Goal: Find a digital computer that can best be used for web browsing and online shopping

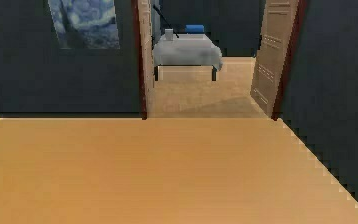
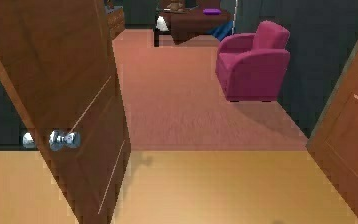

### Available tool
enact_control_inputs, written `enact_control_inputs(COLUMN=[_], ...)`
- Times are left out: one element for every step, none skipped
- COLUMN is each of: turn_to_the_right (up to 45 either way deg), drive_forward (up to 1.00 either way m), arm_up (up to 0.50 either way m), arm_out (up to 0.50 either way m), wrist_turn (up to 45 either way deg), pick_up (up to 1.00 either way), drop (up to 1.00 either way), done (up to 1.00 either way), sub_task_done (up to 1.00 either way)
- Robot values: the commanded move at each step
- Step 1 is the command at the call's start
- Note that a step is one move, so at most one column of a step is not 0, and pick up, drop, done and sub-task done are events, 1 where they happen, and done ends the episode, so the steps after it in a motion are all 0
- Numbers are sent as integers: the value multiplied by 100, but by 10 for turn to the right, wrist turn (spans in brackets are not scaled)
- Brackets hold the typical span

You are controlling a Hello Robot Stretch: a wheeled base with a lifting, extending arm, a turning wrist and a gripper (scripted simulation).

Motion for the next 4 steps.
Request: enact_control_inputs(turn_to_the_right=[0, 120, 0, 30], drive_forward=[60, 0, 100, 0], arm_up=[0, 0, 0, 0], arm_out=[0, 0, 0, 0], wrist_turn=[0, 0, 0, 0], pick_up=[0, 0, 0, 0], drop=[0, 0, 0, 0], done=[0, 0, 0, 0], sub_task_done=[0, 0, 0, 0])
